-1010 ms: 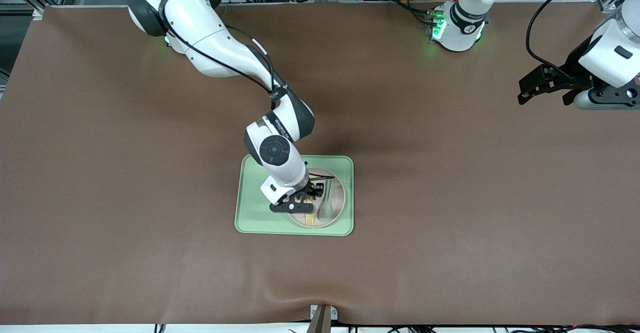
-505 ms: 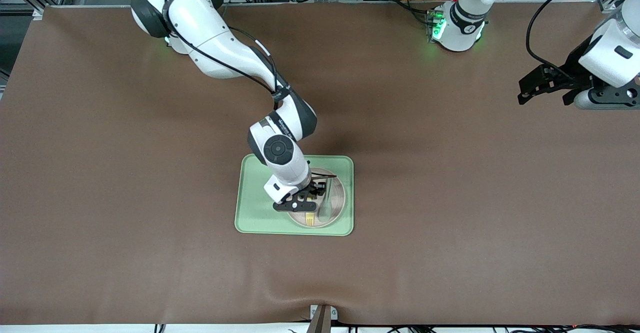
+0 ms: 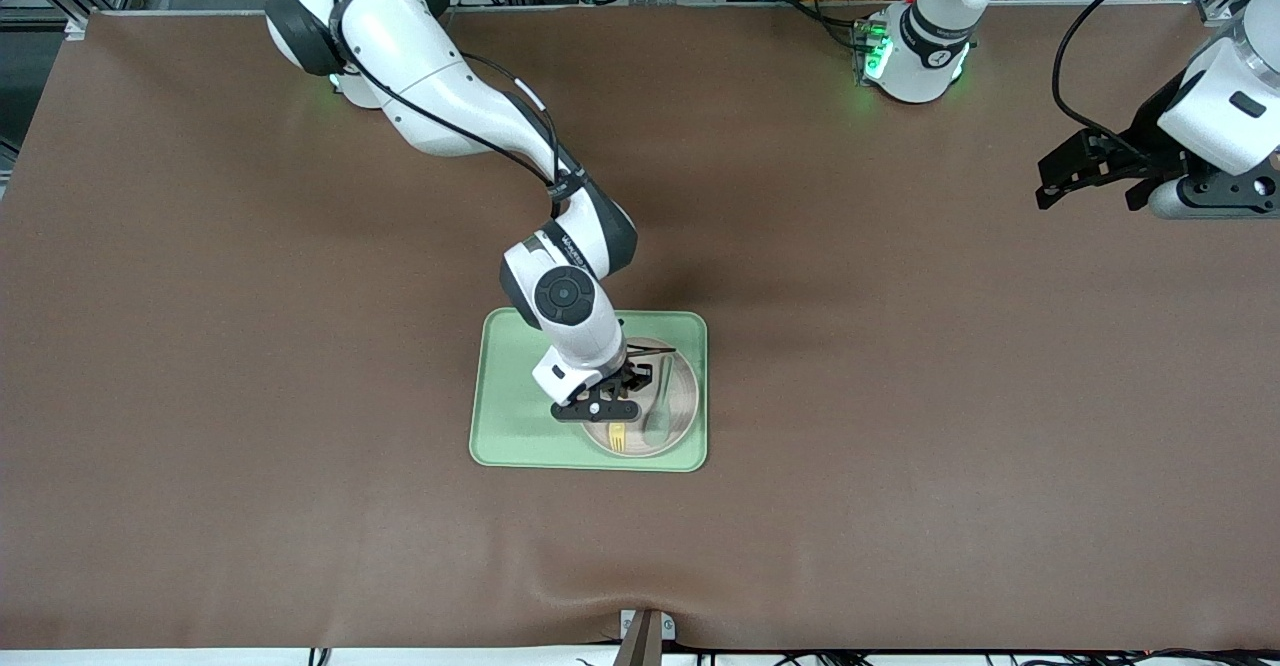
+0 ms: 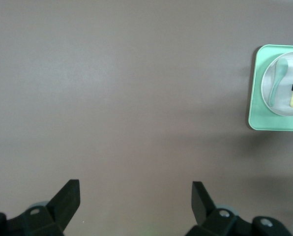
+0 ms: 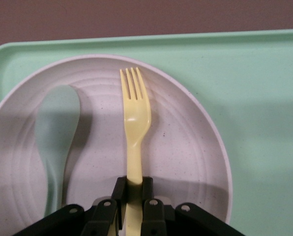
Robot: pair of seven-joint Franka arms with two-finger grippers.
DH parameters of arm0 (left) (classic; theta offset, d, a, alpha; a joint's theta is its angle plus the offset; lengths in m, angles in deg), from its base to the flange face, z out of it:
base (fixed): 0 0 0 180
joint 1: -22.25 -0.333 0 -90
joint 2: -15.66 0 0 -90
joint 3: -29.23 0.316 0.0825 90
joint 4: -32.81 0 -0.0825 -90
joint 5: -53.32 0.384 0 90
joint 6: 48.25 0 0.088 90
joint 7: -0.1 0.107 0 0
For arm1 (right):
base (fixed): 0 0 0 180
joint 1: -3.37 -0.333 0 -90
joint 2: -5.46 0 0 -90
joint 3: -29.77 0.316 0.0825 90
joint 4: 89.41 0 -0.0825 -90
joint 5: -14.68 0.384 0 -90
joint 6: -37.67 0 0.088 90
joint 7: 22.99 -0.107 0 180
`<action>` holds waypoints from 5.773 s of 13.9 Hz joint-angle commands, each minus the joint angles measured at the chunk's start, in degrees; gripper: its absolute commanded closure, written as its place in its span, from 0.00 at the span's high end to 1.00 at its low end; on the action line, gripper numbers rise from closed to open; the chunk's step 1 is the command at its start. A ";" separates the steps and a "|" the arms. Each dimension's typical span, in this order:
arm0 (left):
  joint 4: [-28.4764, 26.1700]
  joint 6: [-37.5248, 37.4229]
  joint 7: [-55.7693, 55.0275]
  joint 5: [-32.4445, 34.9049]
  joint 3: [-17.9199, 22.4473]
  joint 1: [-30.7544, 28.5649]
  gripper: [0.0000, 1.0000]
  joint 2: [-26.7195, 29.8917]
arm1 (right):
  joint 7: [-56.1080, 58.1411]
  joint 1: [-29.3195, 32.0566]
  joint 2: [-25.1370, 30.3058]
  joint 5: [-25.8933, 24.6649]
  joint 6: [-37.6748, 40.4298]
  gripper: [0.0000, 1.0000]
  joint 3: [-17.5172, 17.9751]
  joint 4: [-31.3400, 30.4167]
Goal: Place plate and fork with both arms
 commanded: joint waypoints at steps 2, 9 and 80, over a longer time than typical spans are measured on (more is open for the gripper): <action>-0.81 -1.70 -1.83 1.09 -0.25 -0.32 1.00 1.36 | -0.82 -0.36 0.09 -0.54 2.14 0.00 -0.56 2.18; -0.46 -1.27 -0.86 4.34 -0.60 -0.32 1.00 1.63 | -1.17 1.12 4.93 0.08 7.60 0.00 -0.21 2.18; 0.33 -1.53 -2.71 4.16 -3.06 -0.23 1.00 2.51 | 34.08 37.52 54.00 -5.89 43.72 1.00 1.73 -19.82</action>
